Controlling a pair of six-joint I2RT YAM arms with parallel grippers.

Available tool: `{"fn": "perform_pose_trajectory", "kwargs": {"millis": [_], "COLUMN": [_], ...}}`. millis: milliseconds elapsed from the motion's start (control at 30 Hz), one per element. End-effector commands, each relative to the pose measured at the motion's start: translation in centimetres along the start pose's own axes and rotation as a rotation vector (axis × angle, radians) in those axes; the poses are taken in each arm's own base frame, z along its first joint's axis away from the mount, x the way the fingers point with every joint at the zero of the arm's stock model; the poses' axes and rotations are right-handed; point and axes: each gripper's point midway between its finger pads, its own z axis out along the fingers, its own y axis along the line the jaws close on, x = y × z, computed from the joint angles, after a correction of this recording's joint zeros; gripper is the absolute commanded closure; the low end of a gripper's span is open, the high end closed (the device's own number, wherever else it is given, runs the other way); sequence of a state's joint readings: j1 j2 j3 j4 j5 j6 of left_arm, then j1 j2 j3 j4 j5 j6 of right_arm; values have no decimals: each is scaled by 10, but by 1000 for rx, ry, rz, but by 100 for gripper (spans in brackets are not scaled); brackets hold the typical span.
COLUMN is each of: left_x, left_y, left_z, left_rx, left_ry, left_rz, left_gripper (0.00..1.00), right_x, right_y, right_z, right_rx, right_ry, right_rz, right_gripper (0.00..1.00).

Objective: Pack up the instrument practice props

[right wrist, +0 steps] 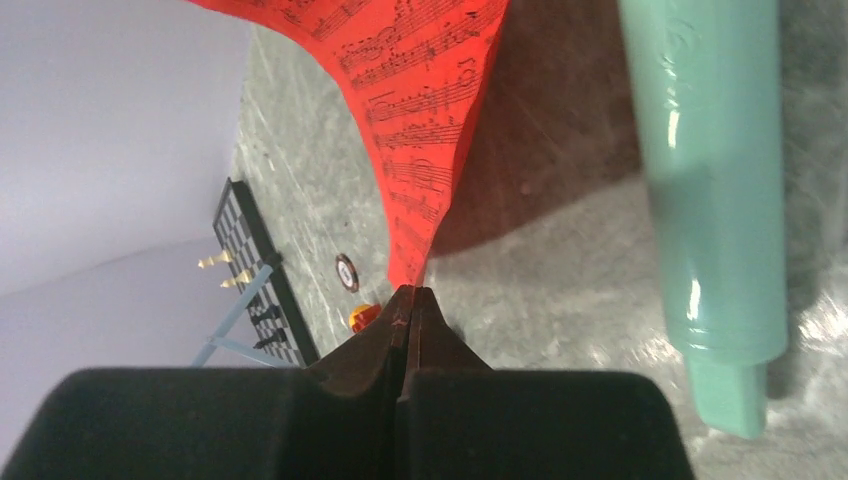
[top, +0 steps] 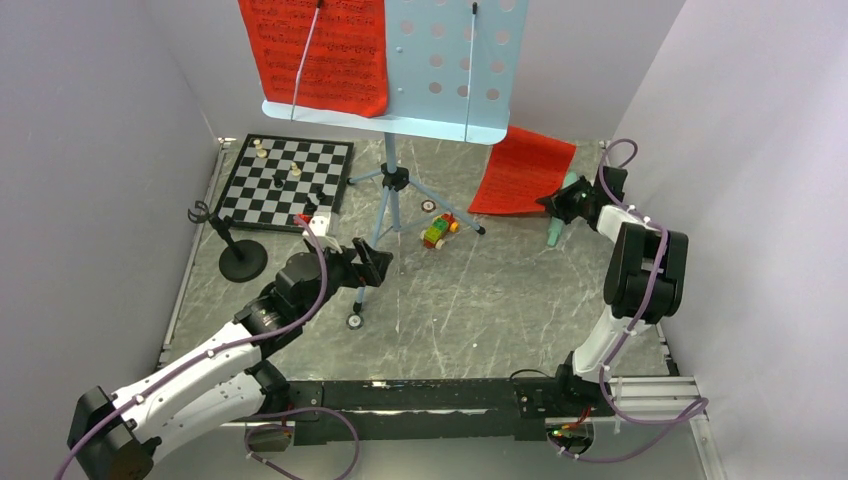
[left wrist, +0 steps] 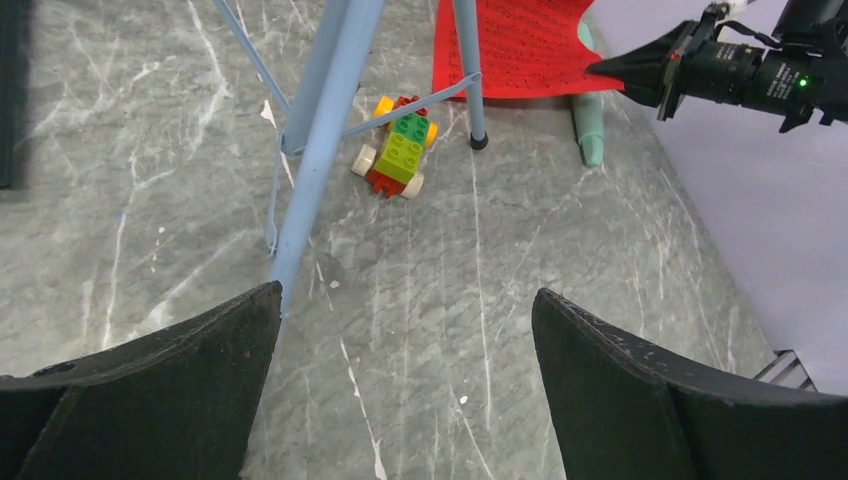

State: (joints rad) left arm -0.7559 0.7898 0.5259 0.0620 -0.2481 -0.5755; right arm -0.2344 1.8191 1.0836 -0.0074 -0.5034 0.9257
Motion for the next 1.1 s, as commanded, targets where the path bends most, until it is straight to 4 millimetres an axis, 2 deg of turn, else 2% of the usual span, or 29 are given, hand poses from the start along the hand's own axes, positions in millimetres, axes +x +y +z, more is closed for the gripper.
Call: {"fn": "perform_pose_trajectory", "kwargs": {"millis": [0,100,333,600,633,700,867,1067], "left_x": [-27,-26,-21,-16,-15,-15,-13,-13], "left_y": [-26,-26,-23,-19,-19,-18,-16,-14], "left_z": [-1,-2,-6,-8,-9,-9,-10,-12], "left_rx": [81,85,88,85,85,82,77,68], "left_ry": [-55,-51,-51,-42,-41,-41,-38,-37], "left_rz": [-56,-63,-73,-74,-73,-71,-67,-67], "left_gripper": [1,1,1,1,1,1,1,1], "right_x": [-9,-1,7,3,3,1,-5,-22], "right_y": [35,25,17,-9,-11,-14,-9,21], "right_z": [-8,-5,0,11,11,11,6,-11], "right_rx": [-73,-44,19,133,142,159,173,143], "right_ry": [-20,-12,4,21,21,14,-4,-73], "right_rz": [-113,-124,-178,-228,-229,-233,-245,-281], "right_gripper": [100,100,100,100,98,87,52,33]}}
